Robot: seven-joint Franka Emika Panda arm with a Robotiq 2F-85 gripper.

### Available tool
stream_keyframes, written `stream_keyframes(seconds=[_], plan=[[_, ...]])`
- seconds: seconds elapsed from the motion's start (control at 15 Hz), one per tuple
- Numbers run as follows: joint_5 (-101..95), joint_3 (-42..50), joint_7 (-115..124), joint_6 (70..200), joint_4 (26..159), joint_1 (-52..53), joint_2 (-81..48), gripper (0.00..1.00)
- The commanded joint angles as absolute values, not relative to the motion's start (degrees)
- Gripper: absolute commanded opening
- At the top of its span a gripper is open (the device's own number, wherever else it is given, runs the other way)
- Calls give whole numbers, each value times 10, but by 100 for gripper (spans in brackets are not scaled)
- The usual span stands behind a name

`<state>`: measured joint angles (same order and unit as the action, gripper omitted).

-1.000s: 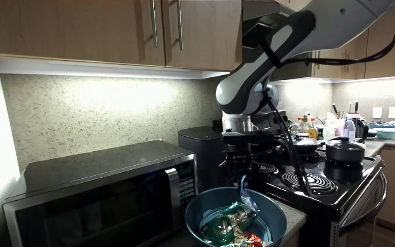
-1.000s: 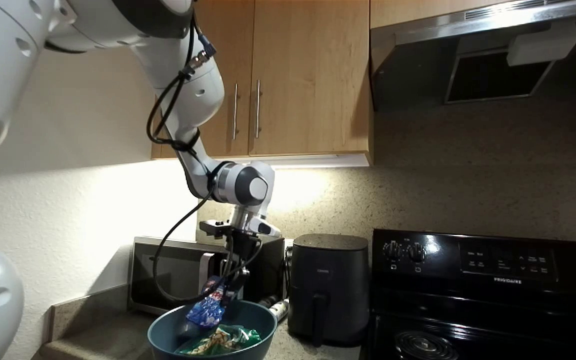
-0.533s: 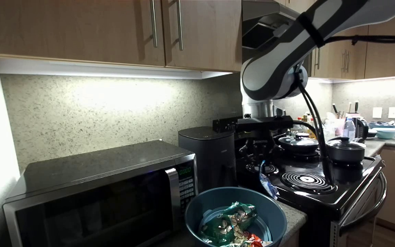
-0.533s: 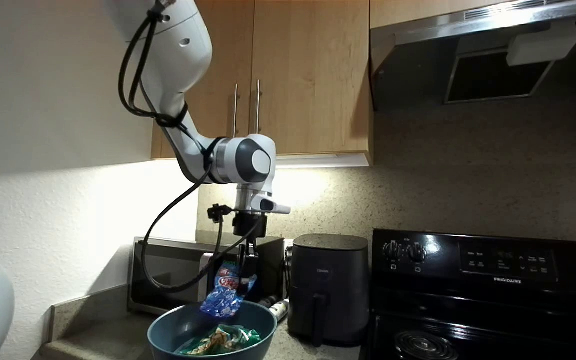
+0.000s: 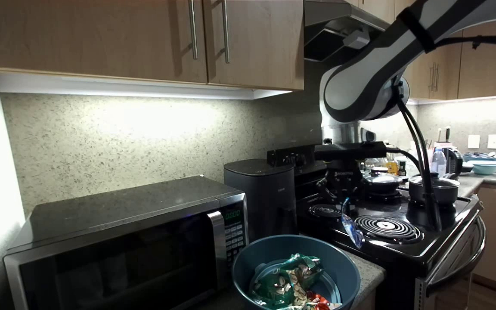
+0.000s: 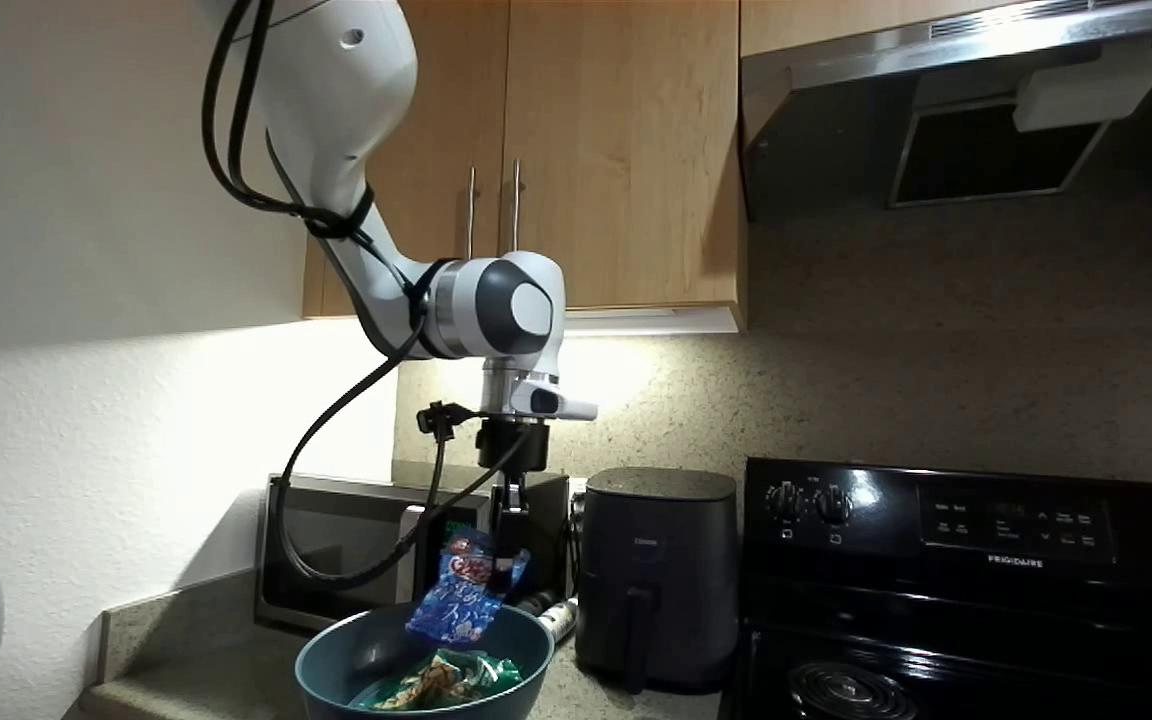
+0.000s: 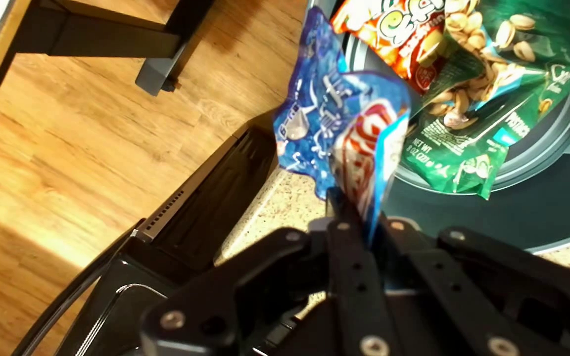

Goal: Remove all the objects from the bowl

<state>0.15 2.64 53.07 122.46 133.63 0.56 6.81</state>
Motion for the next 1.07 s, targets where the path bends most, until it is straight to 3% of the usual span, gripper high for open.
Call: stream_keyframes(seconds=[0.0,0.53,1.0], plan=[[3,15,529,1223,1335,-6,68,7],[-220,36,776,1422,1294,-41,-47,6],[-287,88,907,1410,1218,-12,-153,6]])
